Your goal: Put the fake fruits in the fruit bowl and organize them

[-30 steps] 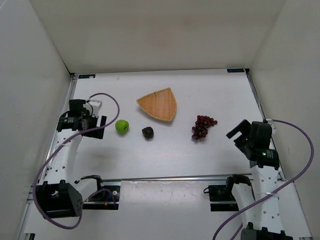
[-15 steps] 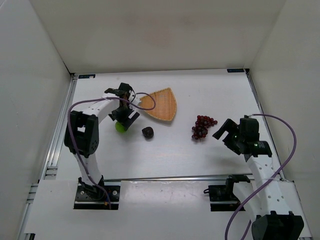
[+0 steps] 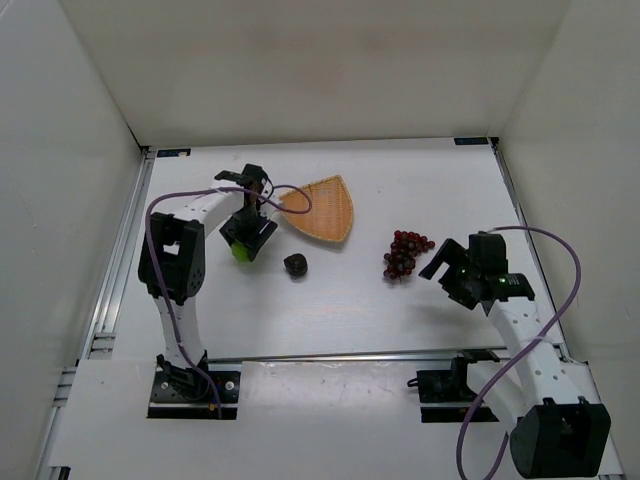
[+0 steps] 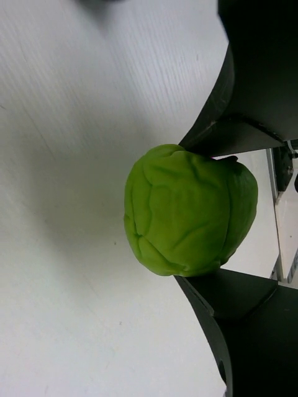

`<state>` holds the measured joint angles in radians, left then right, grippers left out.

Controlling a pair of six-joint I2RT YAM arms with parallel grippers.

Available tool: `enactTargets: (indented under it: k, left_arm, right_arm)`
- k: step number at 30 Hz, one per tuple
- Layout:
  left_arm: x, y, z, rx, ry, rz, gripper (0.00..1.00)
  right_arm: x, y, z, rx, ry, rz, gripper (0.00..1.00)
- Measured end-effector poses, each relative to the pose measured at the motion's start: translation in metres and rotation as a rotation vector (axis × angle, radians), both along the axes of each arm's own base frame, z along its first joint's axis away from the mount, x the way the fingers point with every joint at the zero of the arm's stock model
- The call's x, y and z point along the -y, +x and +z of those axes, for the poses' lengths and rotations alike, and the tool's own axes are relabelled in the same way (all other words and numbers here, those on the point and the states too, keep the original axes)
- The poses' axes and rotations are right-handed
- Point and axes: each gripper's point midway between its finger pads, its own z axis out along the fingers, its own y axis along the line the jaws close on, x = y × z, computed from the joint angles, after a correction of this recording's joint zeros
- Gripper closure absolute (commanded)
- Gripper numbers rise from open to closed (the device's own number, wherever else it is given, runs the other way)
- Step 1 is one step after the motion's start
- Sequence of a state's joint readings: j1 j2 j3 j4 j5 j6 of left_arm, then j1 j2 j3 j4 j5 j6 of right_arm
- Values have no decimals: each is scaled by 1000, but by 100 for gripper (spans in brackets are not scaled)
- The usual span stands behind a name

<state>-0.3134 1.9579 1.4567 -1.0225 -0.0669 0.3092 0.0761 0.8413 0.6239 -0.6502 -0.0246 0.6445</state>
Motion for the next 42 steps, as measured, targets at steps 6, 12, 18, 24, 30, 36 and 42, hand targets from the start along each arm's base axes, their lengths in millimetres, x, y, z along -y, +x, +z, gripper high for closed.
enactTargets:
  k: [6, 12, 18, 24, 30, 36, 42]
  left_arm:
    - [22, 38, 55, 123, -63, -8, 63]
    - [86, 102, 136, 446, -134, -129, 36]
    - [166, 153, 124, 563, -183, -243, 34]
    - [194, 158, 33, 446, -135, -303, 32]
    - [189, 149, 12, 395, -112, -315, 0]
    - [180, 137, 22, 390, -110, -294, 0]
    - [156, 117, 99, 493, -150, -246, 0]
  right_arm:
    - [-8, 7, -16, -56, -6, 32, 0]
    - [-22, 18, -25, -121, -18, 88, 0]
    - [-28, 49, -21, -140, -29, 100, 0]
    - [-41, 83, -30, -188, -55, 140, 0]
    - [-63, 110, -44, -212, -72, 202, 0]
    - [-74, 132, -64, -269, -76, 204, 15]
    - [-84, 141, -71, -302, -70, 210, 65]
